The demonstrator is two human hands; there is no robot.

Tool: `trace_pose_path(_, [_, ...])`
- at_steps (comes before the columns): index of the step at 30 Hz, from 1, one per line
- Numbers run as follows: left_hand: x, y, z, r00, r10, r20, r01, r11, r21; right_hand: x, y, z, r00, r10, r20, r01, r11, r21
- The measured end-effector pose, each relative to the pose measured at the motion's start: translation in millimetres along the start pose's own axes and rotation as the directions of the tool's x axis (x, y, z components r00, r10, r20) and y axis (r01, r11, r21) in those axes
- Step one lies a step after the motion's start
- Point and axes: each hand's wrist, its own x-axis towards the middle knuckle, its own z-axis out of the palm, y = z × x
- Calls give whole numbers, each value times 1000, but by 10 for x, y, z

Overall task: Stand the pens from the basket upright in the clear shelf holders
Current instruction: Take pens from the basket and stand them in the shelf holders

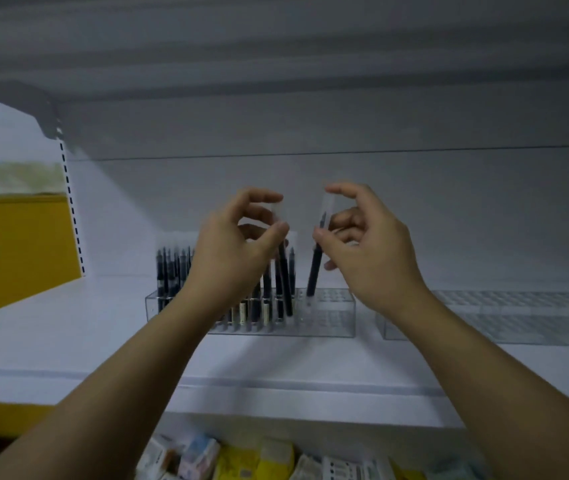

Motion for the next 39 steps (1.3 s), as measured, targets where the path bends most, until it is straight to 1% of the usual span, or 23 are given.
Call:
trace_pose_path(3, [180,-57,1,999,26,-34,-24,998,51,218,89,78,1000,-18,-8,18,1000,10])
trace_pose_path(7, [327,-189,10,997,54,-55,-47,991,124,395,252,209,1000,-9,26,9,1000,-3])
trace_pose_path(11, [367,-318,65,999,34,-39,-27,986,166,369,417,336,997,-2,81,4,1000,-31])
trace_pose_path(14, [392,-352,81,998,54,-27,-46,974,220,360,507,338,998,2,68,-2,1000,1])
trace_pose_path(17, [437,-342,65,999,45,7,-45,965,260,313,581,340,994,4,113,-7,1000,24])
trace_pose_path(19, [462,-325,66,999,22,31,-29,962,271,217,618,370,986,-3,165,6,1000,-12])
trace_pose_path(21, [480,-307,79,999,19,42,-30,958,286,139,630,398,981,-36,191,52,995,-80])
trace_pose_path(23, [472,-310,90,999,3,53,-19,954,299,104,634,406,984,-60,169,79,991,-110])
trace_pose_path(25, [430,-333,100,995,-31,96,-1,948,317,76,648,396,987,-65,145,83,989,-119])
trace_pose_path(27, [362,-371,98,990,-52,134,-3,926,376,31,668,381,988,-43,151,63,989,-132])
trace_pose_path(31, [270,-399,39,992,50,114,-105,831,546,-6,653,354,986,-39,162,69,981,-180])
trace_pose_path(34, [242,-381,-7,986,94,140,-163,745,647,-18,594,360,981,-53,186,93,972,-214])
trace_pose_path(37, [239,-379,-25,994,25,105,-87,768,635,-70,573,368,978,-7,207,56,971,-234])
trace_pose_path(39, [249,-390,-23,993,-36,112,-51,728,683,-101,570,357,976,39,213,19,965,-262])
